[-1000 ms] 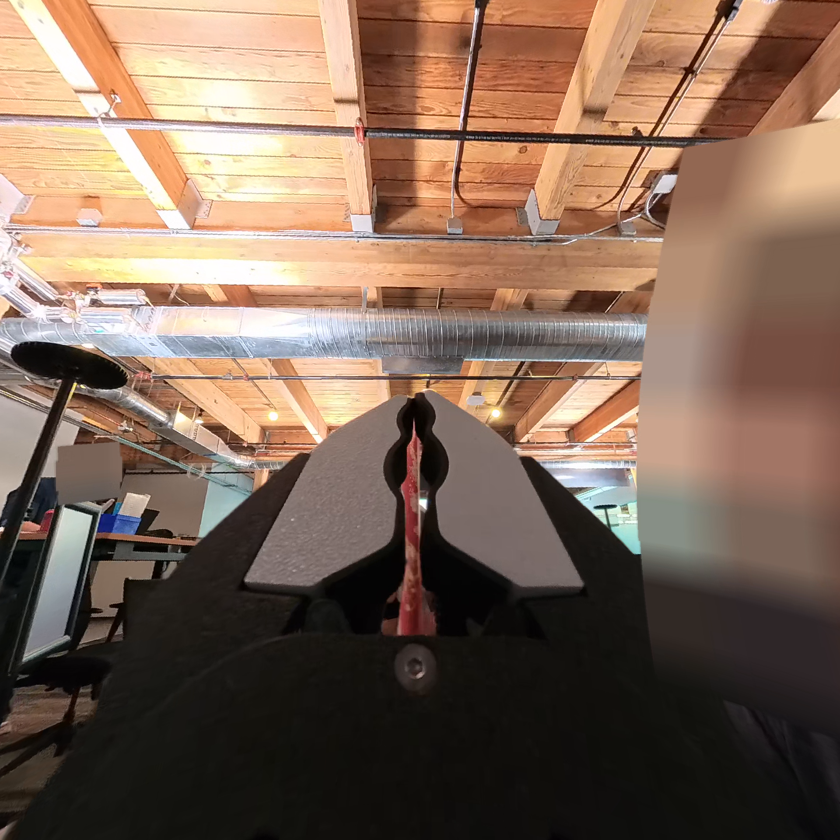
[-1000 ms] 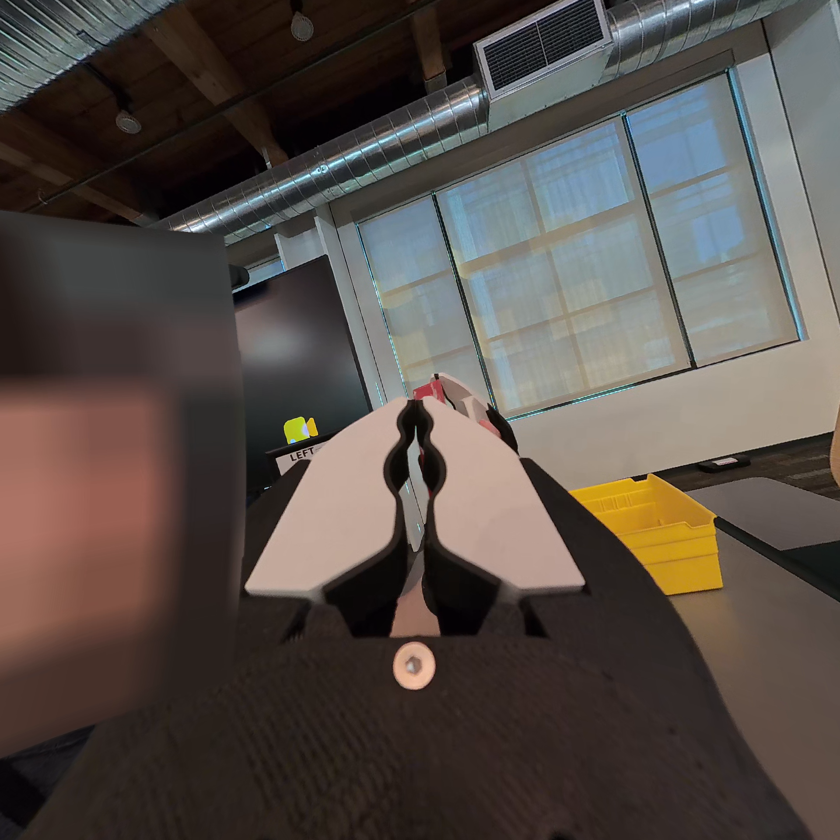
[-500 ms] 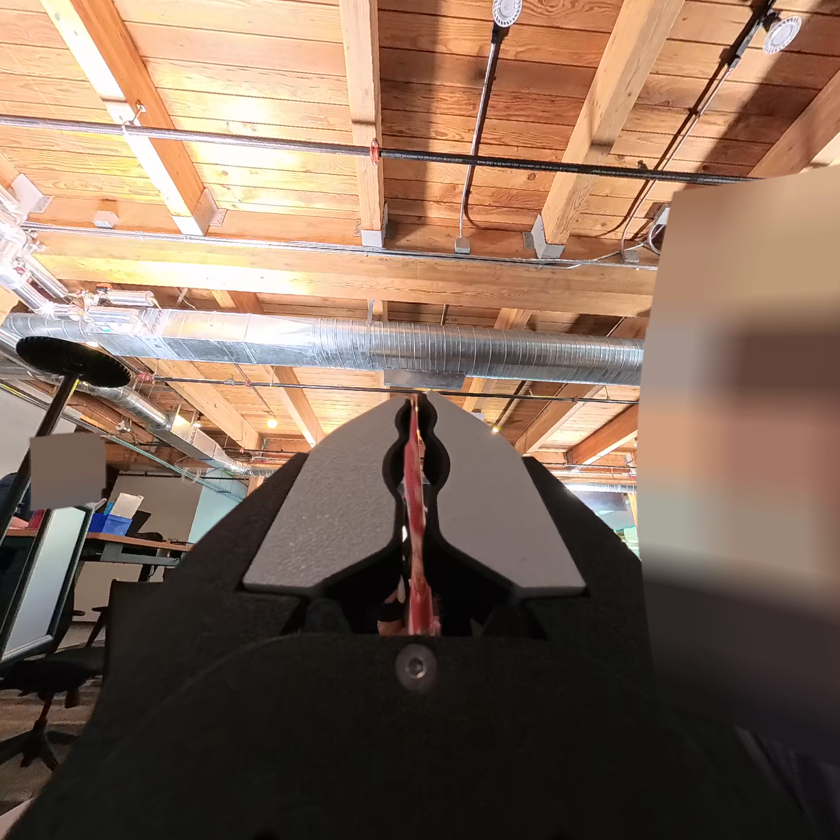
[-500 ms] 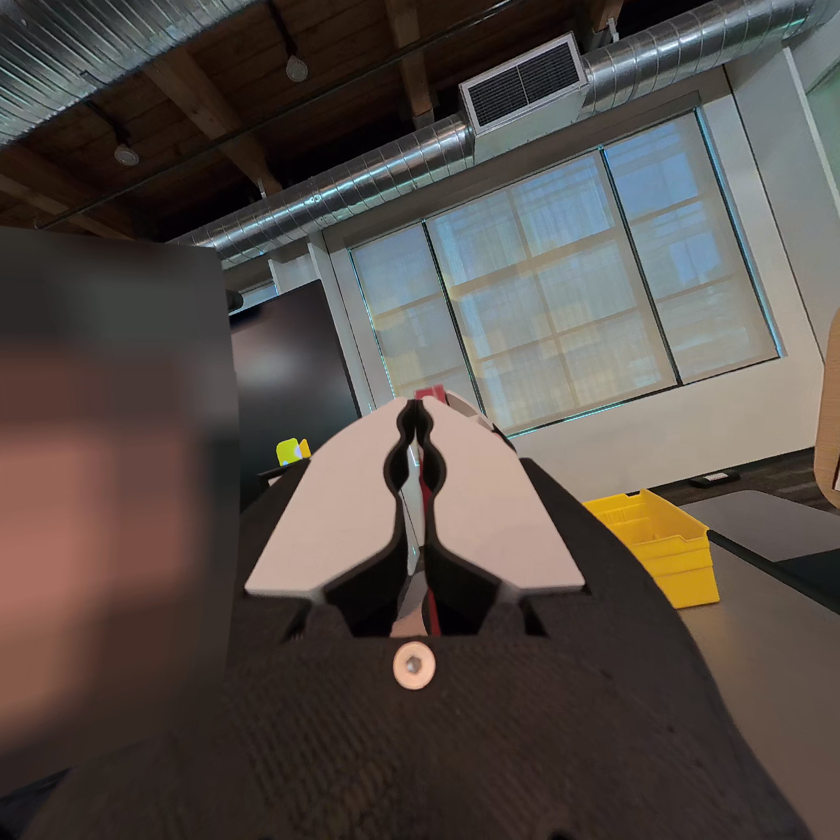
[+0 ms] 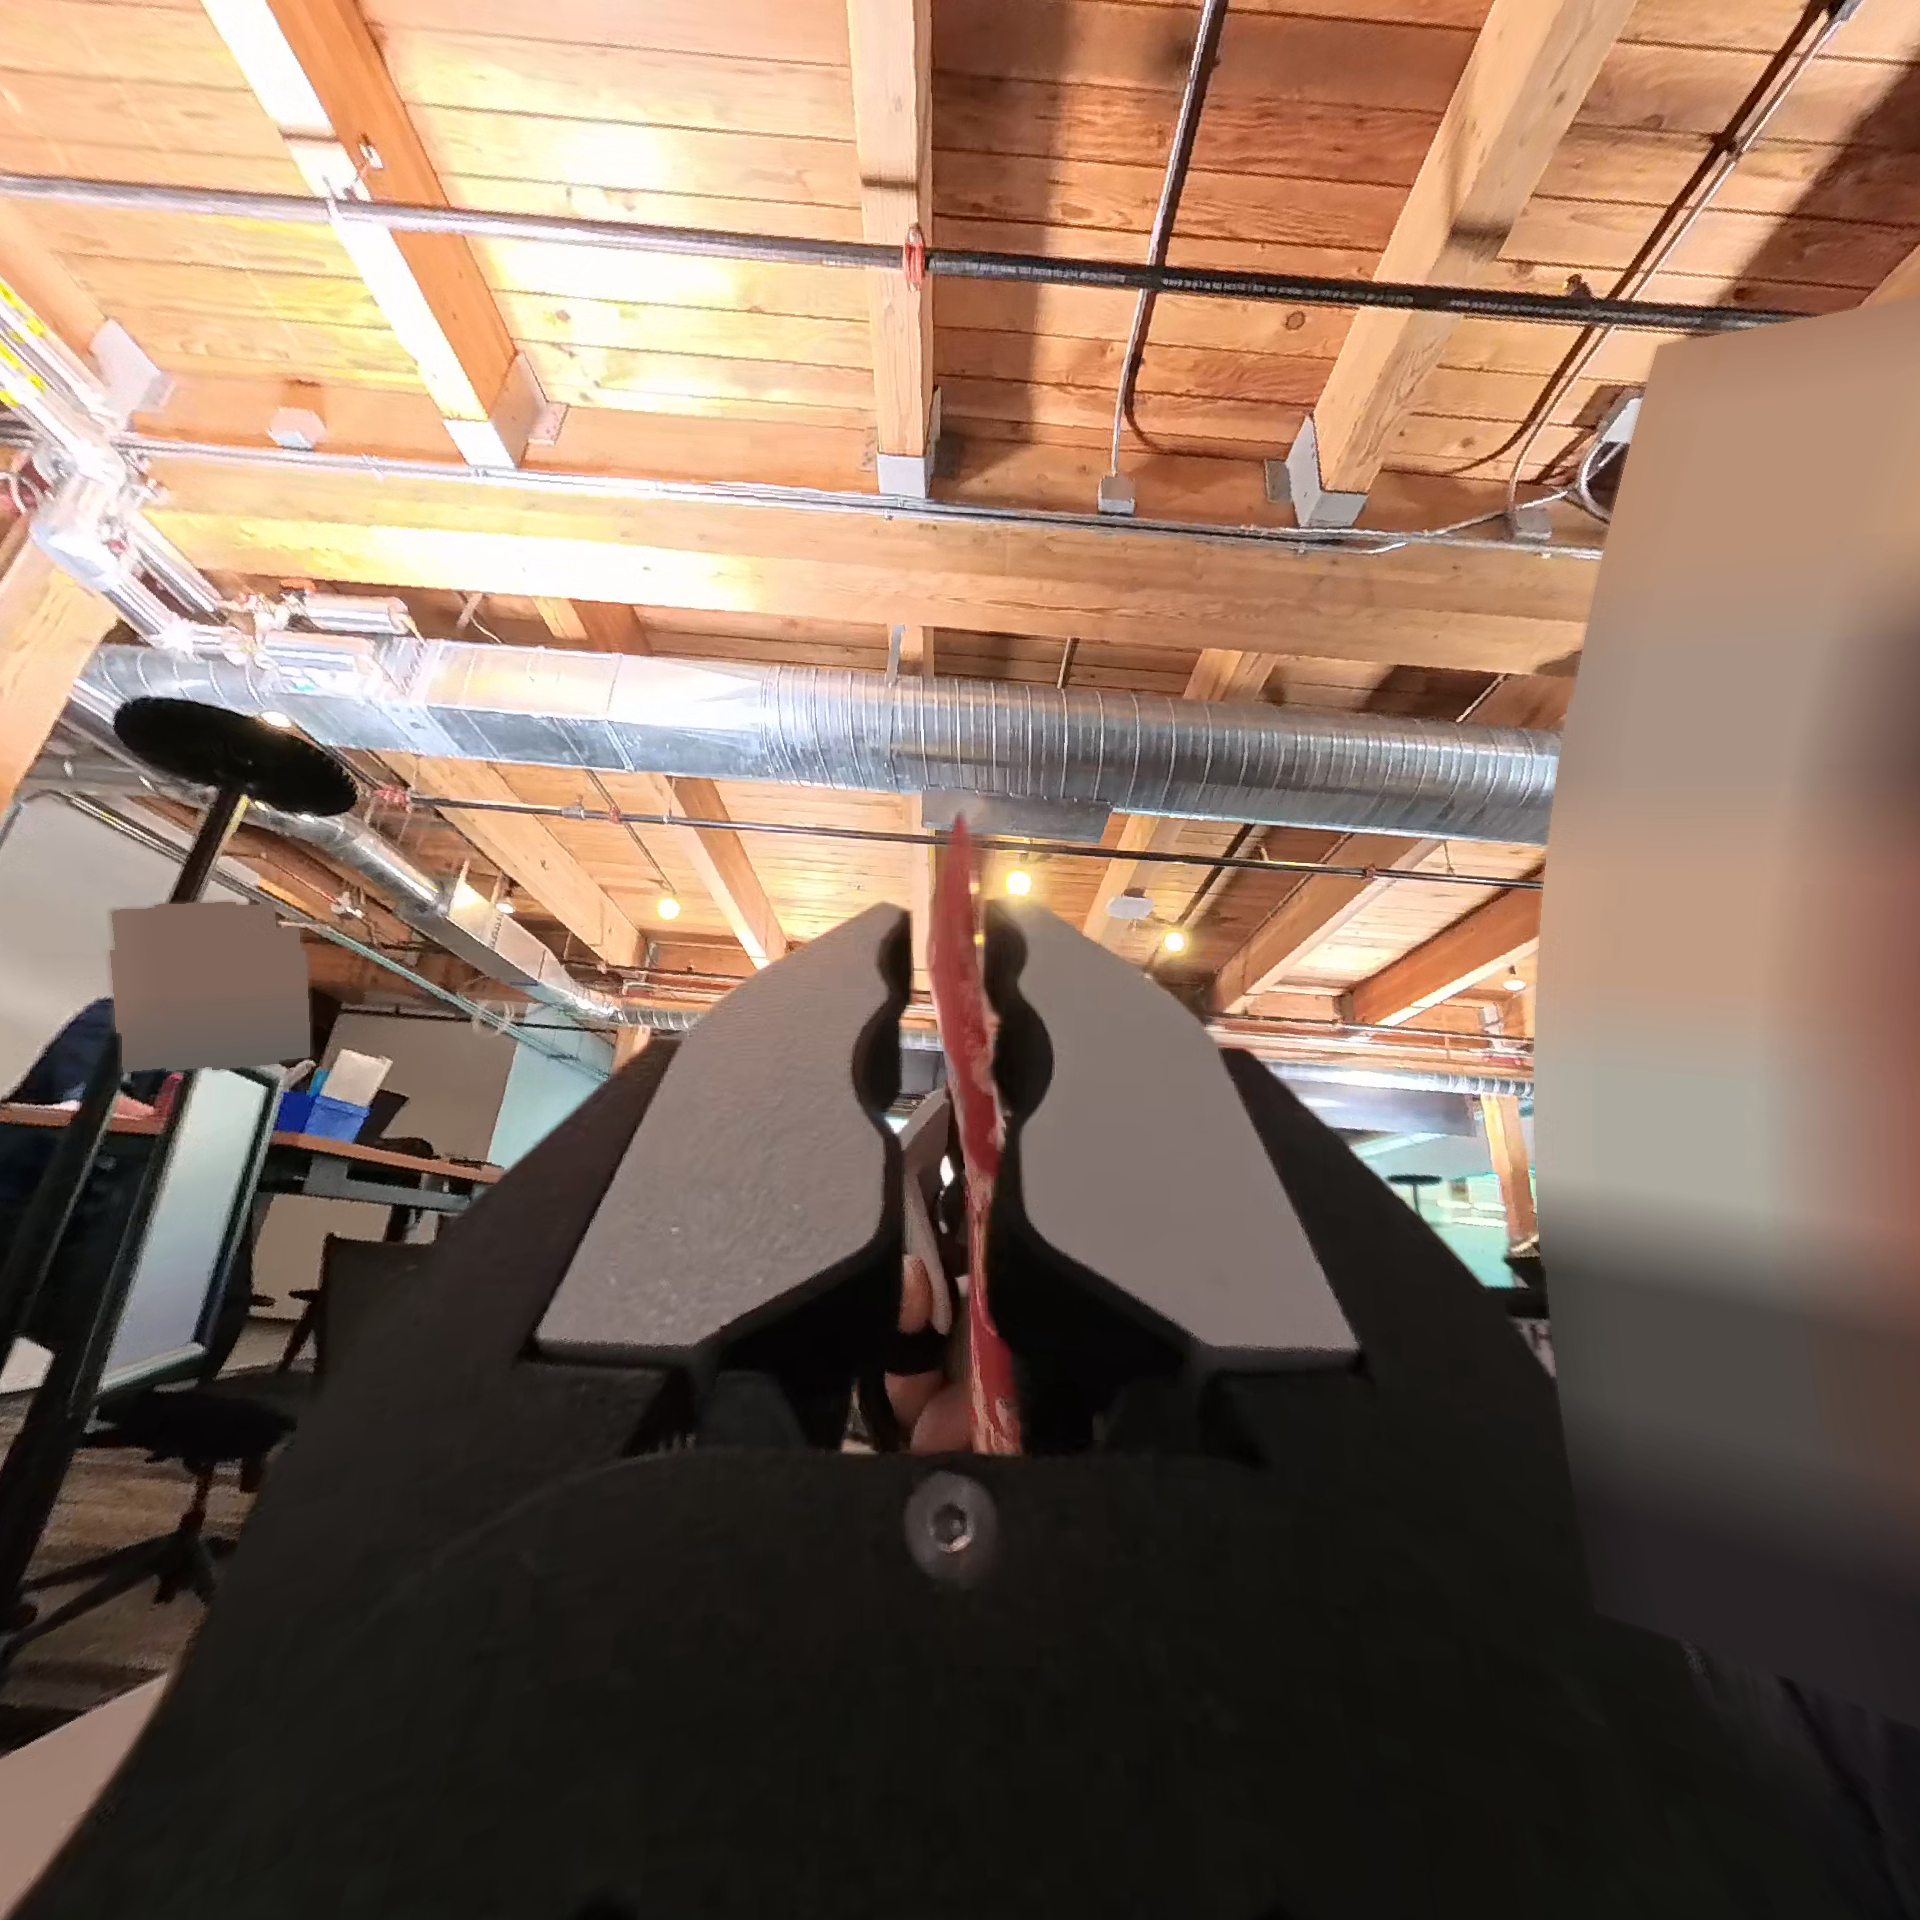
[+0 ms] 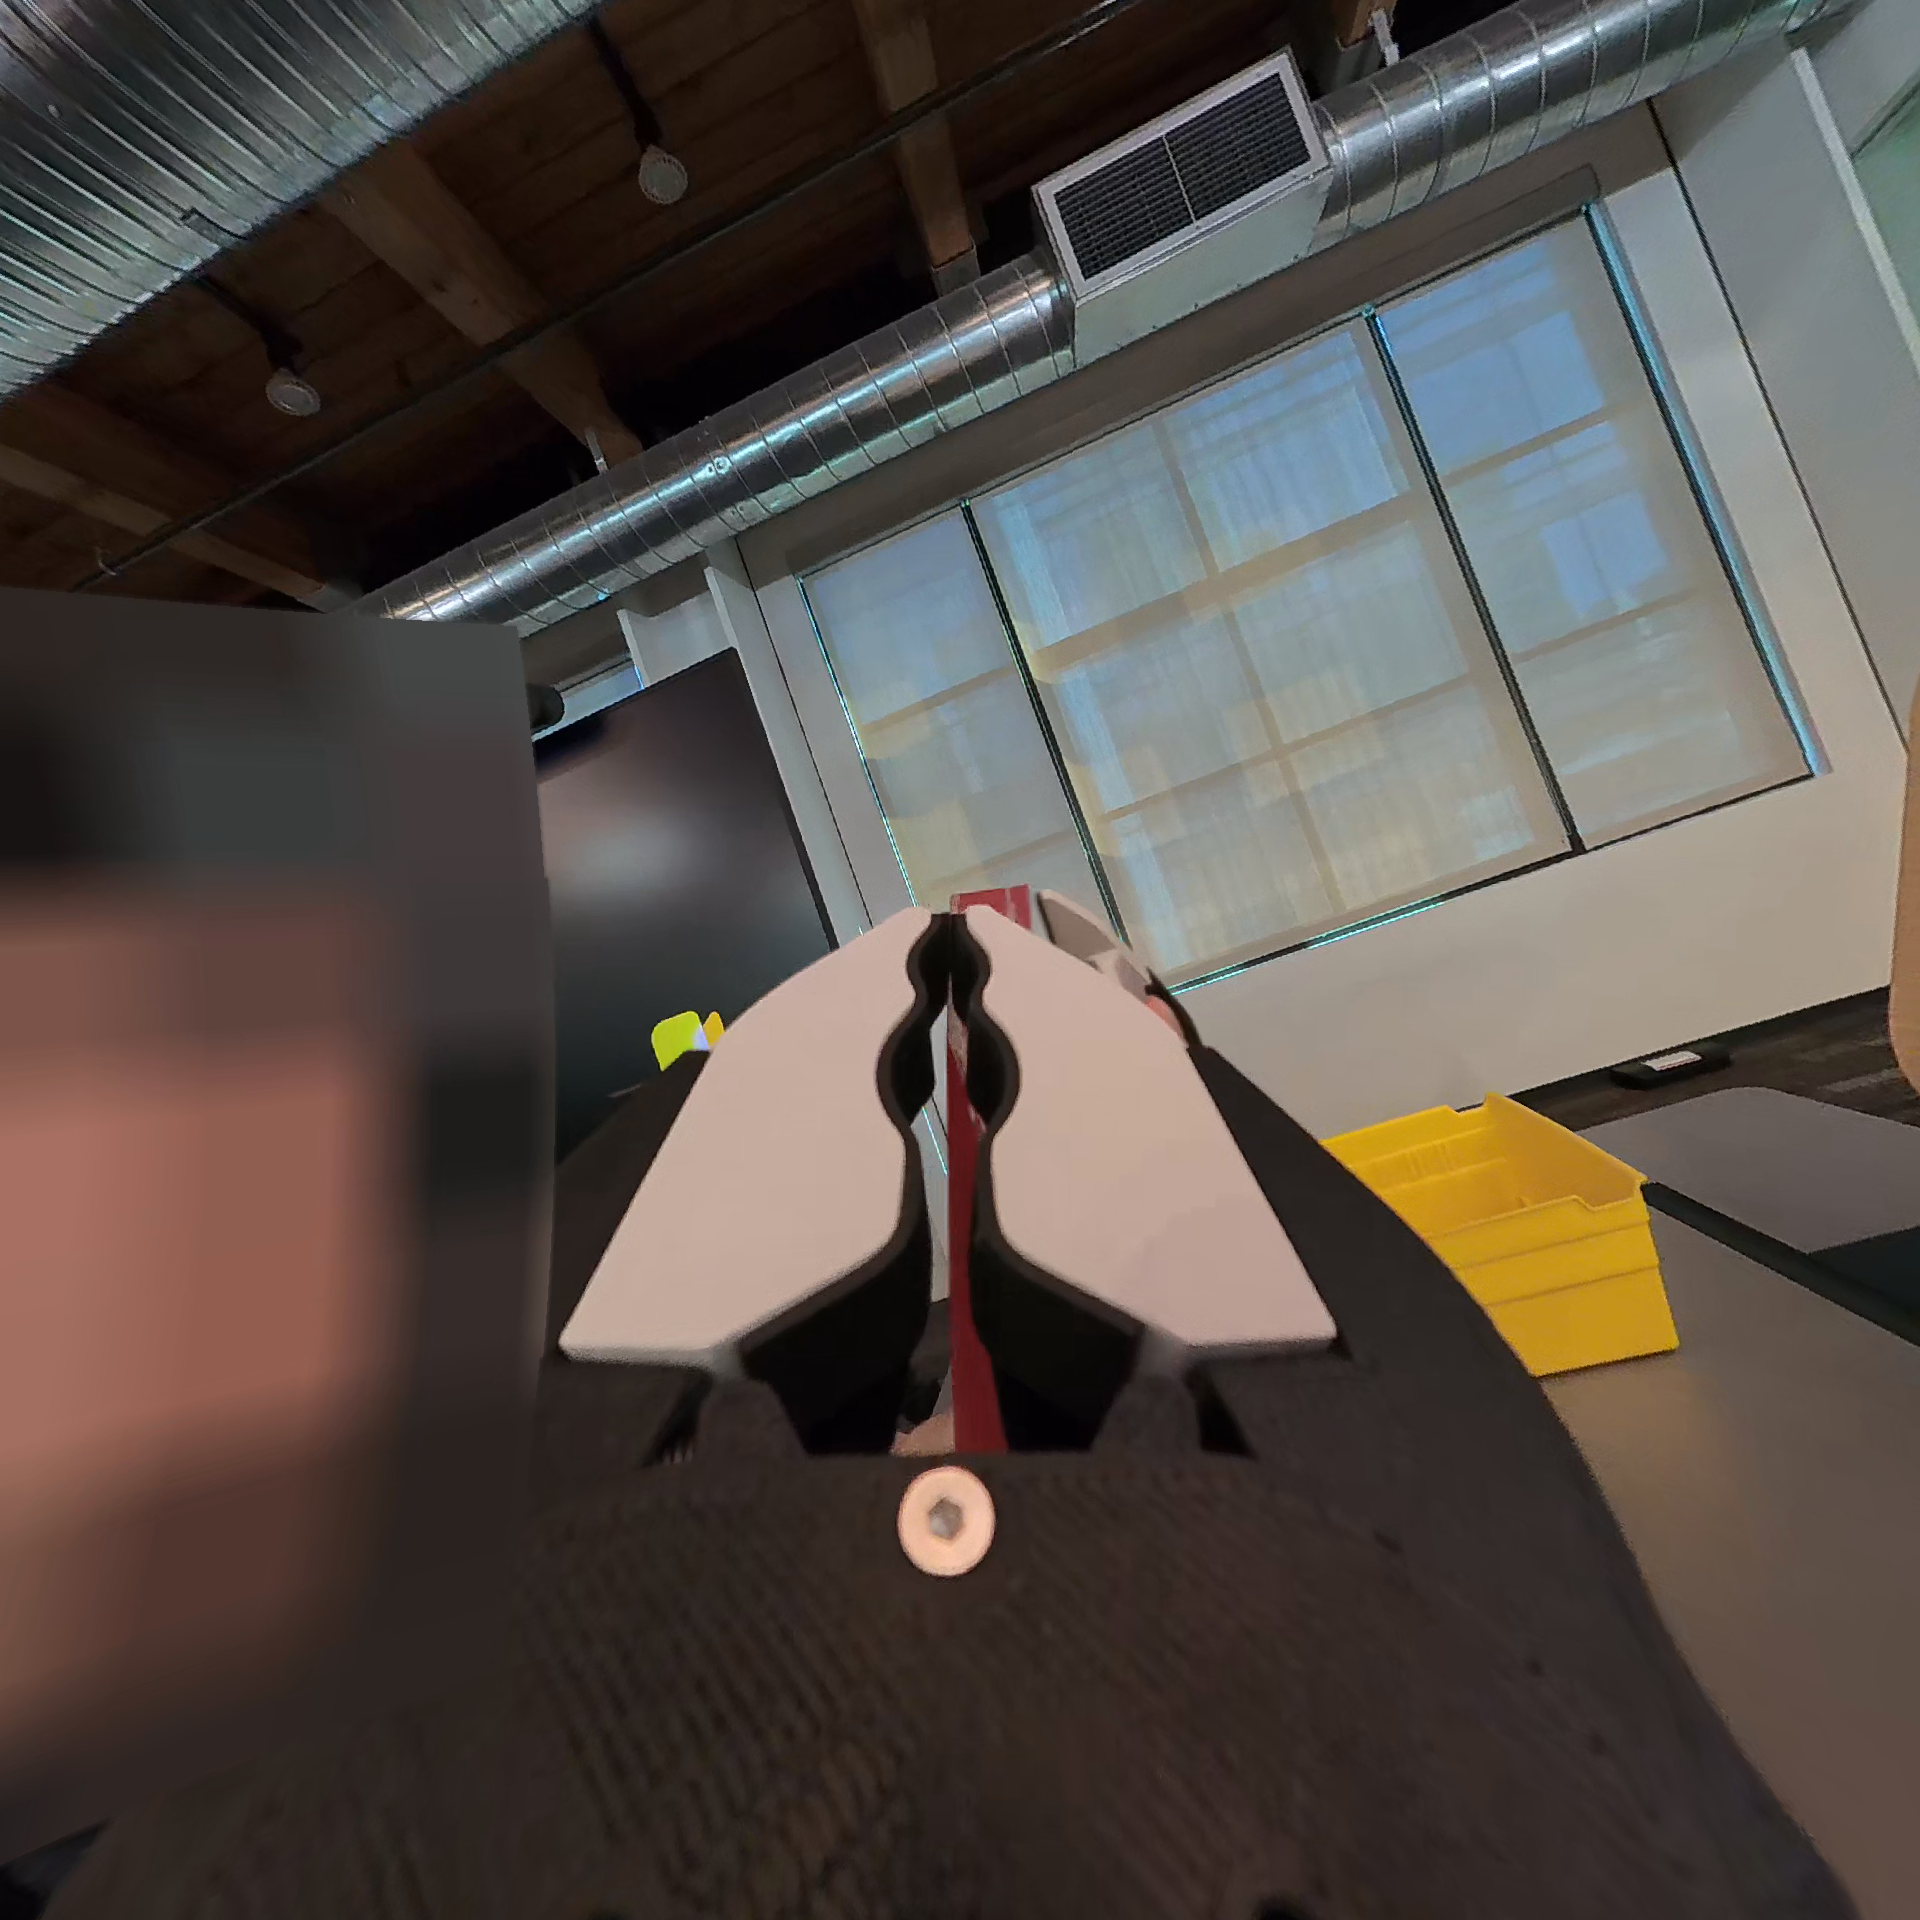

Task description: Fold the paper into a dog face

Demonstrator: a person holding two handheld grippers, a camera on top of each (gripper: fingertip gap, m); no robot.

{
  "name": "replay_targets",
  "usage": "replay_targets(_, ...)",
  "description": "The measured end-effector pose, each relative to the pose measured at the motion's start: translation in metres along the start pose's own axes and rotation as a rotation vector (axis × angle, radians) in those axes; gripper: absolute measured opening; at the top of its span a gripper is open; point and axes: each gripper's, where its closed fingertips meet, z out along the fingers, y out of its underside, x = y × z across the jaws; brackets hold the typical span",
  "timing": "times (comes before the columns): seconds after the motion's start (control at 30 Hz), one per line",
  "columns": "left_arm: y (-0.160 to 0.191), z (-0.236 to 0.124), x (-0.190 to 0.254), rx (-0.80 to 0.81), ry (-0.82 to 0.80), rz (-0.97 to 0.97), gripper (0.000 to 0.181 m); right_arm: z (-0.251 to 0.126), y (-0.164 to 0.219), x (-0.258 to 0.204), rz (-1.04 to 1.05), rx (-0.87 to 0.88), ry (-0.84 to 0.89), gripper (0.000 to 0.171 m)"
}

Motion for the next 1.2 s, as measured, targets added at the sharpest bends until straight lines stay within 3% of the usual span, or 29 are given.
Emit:
replay_targets(0.03, -0.003, -0.001, 0.0, 0.006, -0.005, 0.015, 0.0, 0.0, 0.002, 0.001, 0.0, -0.009, 0.005, 0.001)
replay_targets(0.3, -0.015, -0.006, -0.007, 0.06, -0.039, -0.017, 0.006, 0.003, 0.008, 0.007, -0.001, -0.024, 0.018, 0.001)
replay_targets(0.53, -0.019, -0.006, -0.006, 0.066, -0.034, -0.009, 0.0, 0.002, 0.008, 0.009, 0.001, -0.017, 0.021, 0.001)
replay_targets(0.67, -0.002, -0.002, -0.012, 0.034, -0.04, -0.084, 0.032, 0.002, 0.006, 0.007, -0.006, 0.0, 0.02, 0.001)
replay_targets(0.83, 0.027, 0.004, -0.01, -0.051, -0.04, -0.088, 0.03, 0.003, 0.008, 0.009, 0.001, -0.007, 0.02, 0.001)
replay_targets(0.97, 0.026, 0.001, -0.01, -0.055, -0.038, -0.054, 0.0, 0.004, 0.011, 0.011, -0.009, -0.019, 0.032, 0.001)
replay_targets(1.2, 0.022, 0.0, -0.011, -0.04, -0.047, -0.052, 0.0, 0.005, 0.011, 0.009, -0.038, -0.006, 0.036, 0.001)
